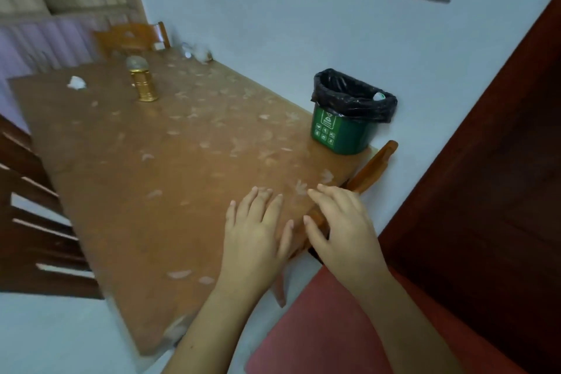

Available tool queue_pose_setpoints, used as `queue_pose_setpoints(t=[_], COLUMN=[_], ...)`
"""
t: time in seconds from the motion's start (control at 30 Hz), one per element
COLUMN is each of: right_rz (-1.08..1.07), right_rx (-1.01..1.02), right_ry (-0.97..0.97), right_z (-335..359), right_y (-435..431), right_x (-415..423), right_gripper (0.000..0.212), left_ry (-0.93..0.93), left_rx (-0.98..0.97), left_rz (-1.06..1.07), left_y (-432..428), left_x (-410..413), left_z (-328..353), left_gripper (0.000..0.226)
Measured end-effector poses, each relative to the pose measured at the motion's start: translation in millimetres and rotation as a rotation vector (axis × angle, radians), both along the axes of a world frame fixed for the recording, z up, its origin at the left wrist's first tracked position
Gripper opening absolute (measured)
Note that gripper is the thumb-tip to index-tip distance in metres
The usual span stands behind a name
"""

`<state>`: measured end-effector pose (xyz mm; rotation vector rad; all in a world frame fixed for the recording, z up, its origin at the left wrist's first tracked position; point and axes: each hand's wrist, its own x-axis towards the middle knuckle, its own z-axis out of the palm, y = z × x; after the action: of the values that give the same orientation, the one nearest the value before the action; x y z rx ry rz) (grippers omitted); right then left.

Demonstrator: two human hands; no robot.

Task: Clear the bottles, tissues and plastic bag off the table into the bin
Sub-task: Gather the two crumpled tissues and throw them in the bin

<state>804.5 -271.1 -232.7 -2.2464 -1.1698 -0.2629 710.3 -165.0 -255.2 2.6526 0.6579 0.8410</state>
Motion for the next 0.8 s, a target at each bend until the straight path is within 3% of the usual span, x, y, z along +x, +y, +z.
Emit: queue_pose_setpoints(t=[0.57,0.8], right_rz=[0.221,0.319], right_rx=[0.066,0.053], right_ry=[0.004,0.001], right_z=[-8,-8], right_y=[220,301], right_x=[-300,-369], right_gripper=[0.036,0.035], left_ry=[-0.009,0.013], left_rx=[0.066,0.042], left_rz=[0.291,0.4], left_y=[183,258], left_x=[-328,-405], left_z=[17,10], left_gripper=[0.036,0.035])
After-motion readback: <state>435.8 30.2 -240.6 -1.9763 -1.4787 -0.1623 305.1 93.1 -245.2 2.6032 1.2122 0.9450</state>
